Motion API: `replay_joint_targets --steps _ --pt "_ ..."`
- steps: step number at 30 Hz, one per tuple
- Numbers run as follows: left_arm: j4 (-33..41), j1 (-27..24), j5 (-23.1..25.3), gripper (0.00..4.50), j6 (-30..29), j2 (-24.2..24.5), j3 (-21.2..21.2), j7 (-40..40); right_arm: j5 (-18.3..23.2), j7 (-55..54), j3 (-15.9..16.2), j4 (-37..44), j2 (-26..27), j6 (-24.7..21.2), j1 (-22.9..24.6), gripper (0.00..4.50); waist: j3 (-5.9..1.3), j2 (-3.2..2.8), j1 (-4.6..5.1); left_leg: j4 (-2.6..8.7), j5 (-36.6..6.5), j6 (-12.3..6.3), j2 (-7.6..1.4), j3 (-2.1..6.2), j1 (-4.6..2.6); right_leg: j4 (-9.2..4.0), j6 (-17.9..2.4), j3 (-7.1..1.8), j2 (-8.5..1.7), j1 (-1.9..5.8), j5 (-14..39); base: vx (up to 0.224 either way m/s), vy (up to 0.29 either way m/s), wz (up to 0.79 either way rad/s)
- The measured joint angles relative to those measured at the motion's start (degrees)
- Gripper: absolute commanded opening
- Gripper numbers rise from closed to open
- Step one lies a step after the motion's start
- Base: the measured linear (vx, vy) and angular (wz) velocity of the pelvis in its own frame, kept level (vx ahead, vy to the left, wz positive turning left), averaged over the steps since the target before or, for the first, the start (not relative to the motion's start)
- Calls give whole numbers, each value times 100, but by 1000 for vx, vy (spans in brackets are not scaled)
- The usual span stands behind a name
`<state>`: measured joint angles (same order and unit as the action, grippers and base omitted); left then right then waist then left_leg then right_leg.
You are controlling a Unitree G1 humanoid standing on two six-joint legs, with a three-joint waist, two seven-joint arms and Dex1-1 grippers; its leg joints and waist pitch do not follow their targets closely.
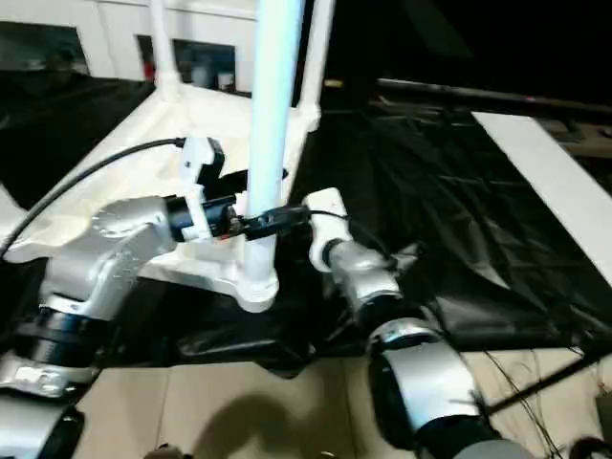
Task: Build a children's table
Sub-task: Rotate table base
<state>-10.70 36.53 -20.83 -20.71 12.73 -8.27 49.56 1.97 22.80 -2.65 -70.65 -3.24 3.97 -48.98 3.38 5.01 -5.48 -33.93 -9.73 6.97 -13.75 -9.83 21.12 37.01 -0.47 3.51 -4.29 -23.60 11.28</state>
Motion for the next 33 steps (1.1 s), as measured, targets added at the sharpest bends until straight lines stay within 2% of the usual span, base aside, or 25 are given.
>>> replay_joint_targets --steps 3,6,9,13,19,33 --pt "-360 171 138 444 323 -291 -53 -129 84 201 -106 20 -139 42 84 362 5 -9 -51 -1 0 0 0 0 -2 1 0 1 -3 6 -1 0 0 0" --pt "-441 243 184 444 467 -458 -116 -186 96 399 -137 29 -185 48 152 362 12 -54 -57 -5 0 0 0 1 -7 3 -3 1 -3 11 -3 0 0 0" --pt "-473 250 198 444 490 -530 -180 -144 79 417 -117 28 -194 48 192 362 22 -99 -27 -3 0 0 -1 2 -9 6 -4 2 -1 10 -4 0 0 0" --pt "-501 245 186 444 458 -483 -185 7 75 481 -118 27 -90 48 191 362 31 -128 19 -1 0 0 -2 4 -8 5 -4 5 0 10 -4 0 0 0" --pt "-434 232 179 444 447 -434 -150 102 60 648 -120 20 -27 48 190 362 32 -130 76 -1 0 -1 -2 5 -10 2 -5 2 3 9 -3 0 0 0" --pt "-527 228 255 444 531 -514 -49 25 -48 1072 -108 2 -81 42 176 362 30 -120 93 -1 0 -1 -3 5 -15 3 -18 3 3 9 -12 0 0 0"
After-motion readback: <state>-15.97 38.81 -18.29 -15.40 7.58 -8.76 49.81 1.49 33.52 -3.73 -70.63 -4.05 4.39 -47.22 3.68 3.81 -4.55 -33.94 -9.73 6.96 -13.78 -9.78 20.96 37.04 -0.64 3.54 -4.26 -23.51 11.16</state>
